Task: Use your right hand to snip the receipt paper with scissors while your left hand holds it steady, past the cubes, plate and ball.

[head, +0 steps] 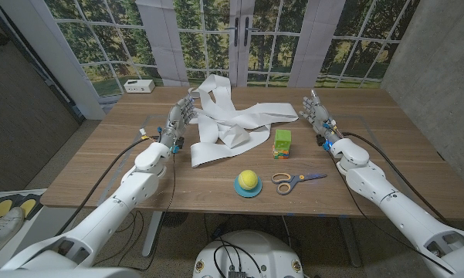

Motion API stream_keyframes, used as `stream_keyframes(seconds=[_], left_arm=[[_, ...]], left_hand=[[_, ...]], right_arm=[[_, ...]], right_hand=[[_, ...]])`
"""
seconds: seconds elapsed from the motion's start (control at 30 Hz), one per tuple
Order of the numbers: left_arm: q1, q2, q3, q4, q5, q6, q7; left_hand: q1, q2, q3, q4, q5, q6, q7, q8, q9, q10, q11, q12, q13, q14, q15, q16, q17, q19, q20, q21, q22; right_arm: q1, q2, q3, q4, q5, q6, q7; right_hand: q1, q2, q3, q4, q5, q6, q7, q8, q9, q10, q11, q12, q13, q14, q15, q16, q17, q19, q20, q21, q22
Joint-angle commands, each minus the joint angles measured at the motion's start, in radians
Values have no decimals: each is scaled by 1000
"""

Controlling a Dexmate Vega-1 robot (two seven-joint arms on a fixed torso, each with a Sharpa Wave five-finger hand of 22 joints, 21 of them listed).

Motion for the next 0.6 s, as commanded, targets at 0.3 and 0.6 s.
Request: stream_keyframes(seconds=[0.3, 0.6], left_arm=[[71, 48, -35, -82, 4, -16, 31], [116, 97, -49, -169, 12, 43, 72]], left_hand=[[13, 4, 7, -2, 3, 6, 7, -1, 2, 1, 7, 1, 4, -19, -4, -4, 5, 2, -4, 3, 3], [14, 4, 7, -2, 3, 4, 6, -3, 2, 3, 8, 1, 3, -20, -4, -3, 5, 2, -5, 3, 3]], right_arm=[[-31, -62, -8, -85, -106, 6, -74], [-87, -93, 12, -132, -133, 35, -103]], right_hand=[[26, 0, 2, -15, 5, -6, 1, 5, 5, 33, -8, 13, 5, 1, -21, 5, 3, -2, 5, 3, 4], [35, 0, 4, -21, 5, -5, -1, 6, 5, 35, -11, 13, 5, 3, -27, 6, 3, -2, 2, 4, 4]])
